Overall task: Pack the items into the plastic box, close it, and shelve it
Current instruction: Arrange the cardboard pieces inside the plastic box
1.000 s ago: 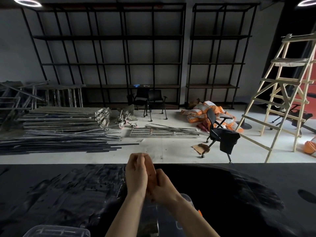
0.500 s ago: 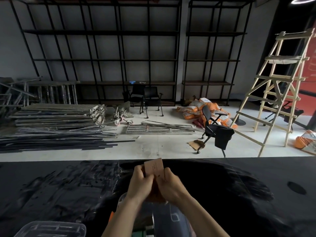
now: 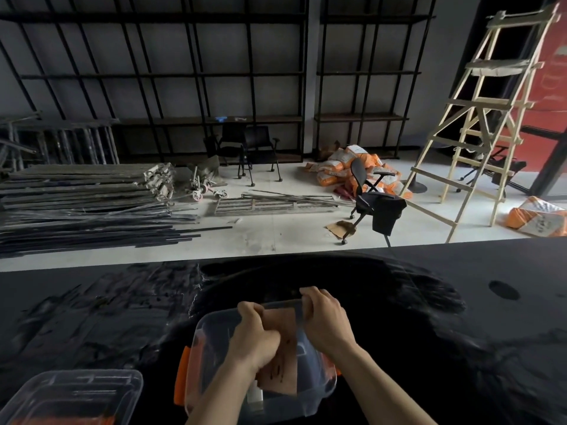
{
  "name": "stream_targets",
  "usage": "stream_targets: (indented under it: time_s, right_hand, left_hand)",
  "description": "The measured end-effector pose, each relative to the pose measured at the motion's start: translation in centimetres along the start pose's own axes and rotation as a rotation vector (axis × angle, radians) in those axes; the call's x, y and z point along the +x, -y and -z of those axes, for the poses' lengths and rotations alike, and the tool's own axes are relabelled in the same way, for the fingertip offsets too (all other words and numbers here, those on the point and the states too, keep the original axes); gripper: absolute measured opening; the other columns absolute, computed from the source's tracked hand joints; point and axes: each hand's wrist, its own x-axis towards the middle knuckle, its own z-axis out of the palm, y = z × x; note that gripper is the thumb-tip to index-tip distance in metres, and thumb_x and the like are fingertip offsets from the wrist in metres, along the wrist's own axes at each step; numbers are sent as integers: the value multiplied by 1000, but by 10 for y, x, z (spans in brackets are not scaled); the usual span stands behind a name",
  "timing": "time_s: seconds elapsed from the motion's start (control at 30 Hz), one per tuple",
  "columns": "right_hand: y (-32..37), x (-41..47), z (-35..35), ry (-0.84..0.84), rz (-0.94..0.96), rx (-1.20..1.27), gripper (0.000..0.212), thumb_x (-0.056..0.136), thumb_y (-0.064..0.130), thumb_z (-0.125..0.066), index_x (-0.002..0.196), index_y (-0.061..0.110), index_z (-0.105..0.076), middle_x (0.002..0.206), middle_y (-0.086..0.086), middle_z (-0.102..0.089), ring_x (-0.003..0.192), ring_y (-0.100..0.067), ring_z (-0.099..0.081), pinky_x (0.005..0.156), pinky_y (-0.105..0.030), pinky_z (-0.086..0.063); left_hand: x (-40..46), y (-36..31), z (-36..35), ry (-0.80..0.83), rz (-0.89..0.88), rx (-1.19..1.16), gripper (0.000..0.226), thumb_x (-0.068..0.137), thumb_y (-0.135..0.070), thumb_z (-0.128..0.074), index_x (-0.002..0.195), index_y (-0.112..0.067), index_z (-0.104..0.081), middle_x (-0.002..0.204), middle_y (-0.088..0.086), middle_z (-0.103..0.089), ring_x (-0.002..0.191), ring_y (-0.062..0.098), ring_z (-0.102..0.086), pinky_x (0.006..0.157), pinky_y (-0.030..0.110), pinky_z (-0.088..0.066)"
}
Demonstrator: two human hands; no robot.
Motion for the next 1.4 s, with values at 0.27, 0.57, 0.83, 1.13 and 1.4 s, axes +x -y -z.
stream_targets:
  time_s: [0.27, 0.57, 0.83, 1.13, 1.4]
  right_hand:
    - [-6, -2, 0, 109, -91, 177, 34, 83, 31, -41, 104, 22, -66, 100, 0, -70, 87, -20, -64, 71, -34, -51]
    - [-5, -6, 0, 71, -197, 211, 44, 62, 50, -56, 96, 24, -62, 95, 5, -68, 81, -16, -63, 67, -35, -53]
    - [-38, 1, 10, -30, -219, 463, 47, 102, 48, -34, 116, 25, -72, 115, 0, -73, 101, -12, -65, 89, -35, -53]
    - [-114, -34, -28, 196, -67, -455, 91, 89, 69, -38, 159, 32, 7, 168, -13, 15, 152, -34, 20, 122, -56, 9]
    - [-127, -47, -57, 105, -44, -512, 101, 78, 86, -27, 158, 25, -24, 166, -19, -10, 152, -42, 0, 117, -66, -2]
  left_hand:
    - [33, 29, -25, 99, 159, 13, 57, 77, -16, -54, 132, -2, -52, 112, 17, -68, 100, 30, -66, 86, 40, -57]
    - [37, 11, -49, 107, 135, 178, 67, 98, -17, -49, 153, 3, -18, 137, 20, -58, 121, 32, -60, 100, 40, -50]
    - [30, 9, -46, 255, 94, 543, 59, 100, -8, -40, 154, 8, -19, 113, 10, -63, 84, 17, -62, 78, 29, -48]
    - [29, 12, -51, 263, 97, 683, 56, 95, -31, -61, 140, -2, -44, 96, 1, -61, 89, 17, -63, 65, 23, -45]
    - [35, 2, -50, 369, 48, 923, 67, 79, -47, -77, 132, -13, -55, 130, 6, -65, 117, 26, -63, 97, 35, -53]
